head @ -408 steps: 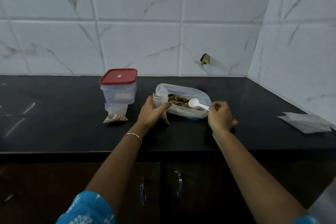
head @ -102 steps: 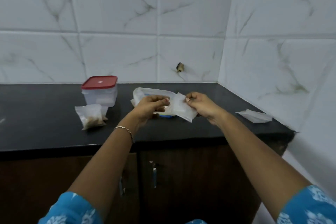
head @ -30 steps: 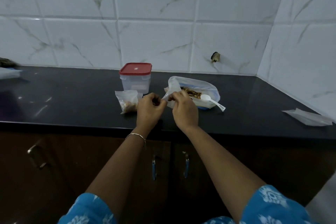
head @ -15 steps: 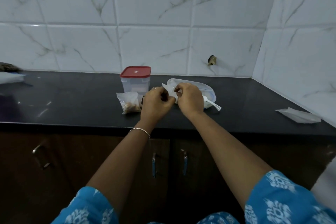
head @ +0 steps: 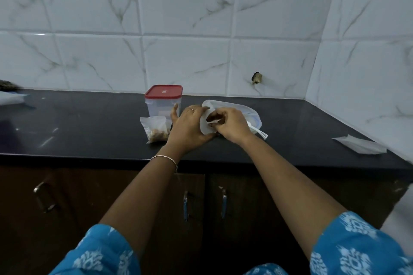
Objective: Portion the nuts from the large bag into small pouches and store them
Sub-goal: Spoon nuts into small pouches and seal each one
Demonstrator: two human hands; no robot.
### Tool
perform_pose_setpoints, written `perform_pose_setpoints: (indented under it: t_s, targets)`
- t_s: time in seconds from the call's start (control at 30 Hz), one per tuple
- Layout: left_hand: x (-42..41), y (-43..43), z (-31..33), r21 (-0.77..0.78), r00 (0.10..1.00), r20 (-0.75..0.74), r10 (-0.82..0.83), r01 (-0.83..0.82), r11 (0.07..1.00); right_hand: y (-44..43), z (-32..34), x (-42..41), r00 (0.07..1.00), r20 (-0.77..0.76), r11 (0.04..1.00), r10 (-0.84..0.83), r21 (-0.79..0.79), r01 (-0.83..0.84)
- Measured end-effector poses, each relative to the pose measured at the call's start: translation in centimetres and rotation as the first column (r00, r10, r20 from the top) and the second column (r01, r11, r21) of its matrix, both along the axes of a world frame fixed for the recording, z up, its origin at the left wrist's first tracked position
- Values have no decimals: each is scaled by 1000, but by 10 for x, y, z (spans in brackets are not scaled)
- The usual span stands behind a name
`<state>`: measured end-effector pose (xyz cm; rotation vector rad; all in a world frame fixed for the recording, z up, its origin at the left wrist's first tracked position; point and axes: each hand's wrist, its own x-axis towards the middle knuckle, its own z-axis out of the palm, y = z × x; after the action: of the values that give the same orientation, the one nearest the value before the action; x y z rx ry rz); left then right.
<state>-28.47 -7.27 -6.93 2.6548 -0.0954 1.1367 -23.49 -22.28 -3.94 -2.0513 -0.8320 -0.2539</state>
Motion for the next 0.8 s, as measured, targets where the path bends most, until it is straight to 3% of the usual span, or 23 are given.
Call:
perform_pose_setpoints:
  t_s: [0.17,0.27,0.33,0.4,0.53,0.63,0.8]
  targets:
    - [2,-3,0,8,999,14,35,-35,999,-1,-5,8,994,94,996,-51,-67,57]
    - [5,-5,-1,-75,999,11,49,-48,996,-2,-8,9,991,79,988,-112,114,103]
    - [6,-4,-2,-173,999,2,38,-37,984,-11,-11,11,962,74,939,-264,246,239]
    - [9,-2,-6,-267,1000,-24,-1,-5,964,-27,-19,20,900,34,872,-435,264,411]
    - [12,0,-11,-439,988,-79,-129,82,895,-65,-39,42,739,-56,742,-671,-49,669]
    - [13,-2,-14,-501,983,-93,-160,93,860,-82,-49,48,692,-151,706,-706,-223,672]
    - [17,-2,-16,-591,978,-122,-171,67,804,-81,-50,53,683,-78,664,-726,-340,667]
